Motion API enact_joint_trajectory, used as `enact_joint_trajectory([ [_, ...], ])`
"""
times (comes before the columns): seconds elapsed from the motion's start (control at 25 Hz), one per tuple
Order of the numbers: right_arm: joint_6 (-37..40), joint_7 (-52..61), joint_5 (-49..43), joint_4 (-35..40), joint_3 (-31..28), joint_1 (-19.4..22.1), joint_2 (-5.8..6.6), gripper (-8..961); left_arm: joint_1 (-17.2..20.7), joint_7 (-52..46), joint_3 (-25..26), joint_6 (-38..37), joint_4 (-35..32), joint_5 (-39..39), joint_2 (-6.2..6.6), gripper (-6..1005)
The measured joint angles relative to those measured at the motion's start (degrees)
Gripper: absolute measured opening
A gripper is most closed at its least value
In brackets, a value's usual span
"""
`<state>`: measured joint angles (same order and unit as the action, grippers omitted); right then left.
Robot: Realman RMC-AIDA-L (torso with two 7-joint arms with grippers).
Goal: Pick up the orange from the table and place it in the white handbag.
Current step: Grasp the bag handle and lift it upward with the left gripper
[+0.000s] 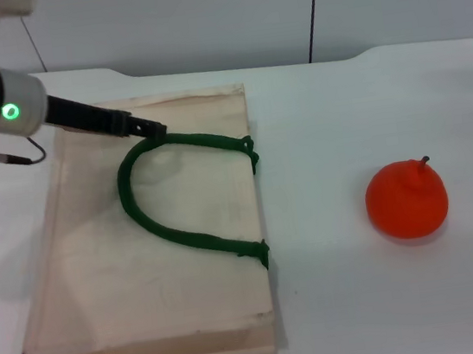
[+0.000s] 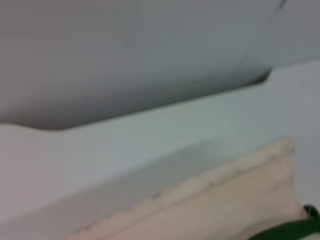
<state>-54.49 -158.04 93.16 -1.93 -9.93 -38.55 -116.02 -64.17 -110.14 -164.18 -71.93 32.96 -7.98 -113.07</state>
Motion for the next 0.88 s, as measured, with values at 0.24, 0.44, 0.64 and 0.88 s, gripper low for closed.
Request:
enact_joint_trajectory([
  [0.24,0.0,0.4,0.0,0.0,0.0,0.0,0.00,892,-0.3,-0.1,0.1,2.9,-3.2,-2.2,-0.19,876],
  [0.44,0.0,0.5,0.0,0.0,0.0,-0.1,0.00,892,-0.2,0.0,0.1,4.1,-4.7,-2.1,-0.09,876],
  [0.64,0.0,0.5,0.0,0.0,0.0,-0.2,0.00,891,-0.2,0.3,0.1,6.0,-6.9,-2.1,0.08,831],
  [0.88,0.1,0.5,0.0,0.0,0.0,-0.2,0.00,891,-0.4,0.0,0.1,5.9,-6.9,-3.0,0.38,630],
])
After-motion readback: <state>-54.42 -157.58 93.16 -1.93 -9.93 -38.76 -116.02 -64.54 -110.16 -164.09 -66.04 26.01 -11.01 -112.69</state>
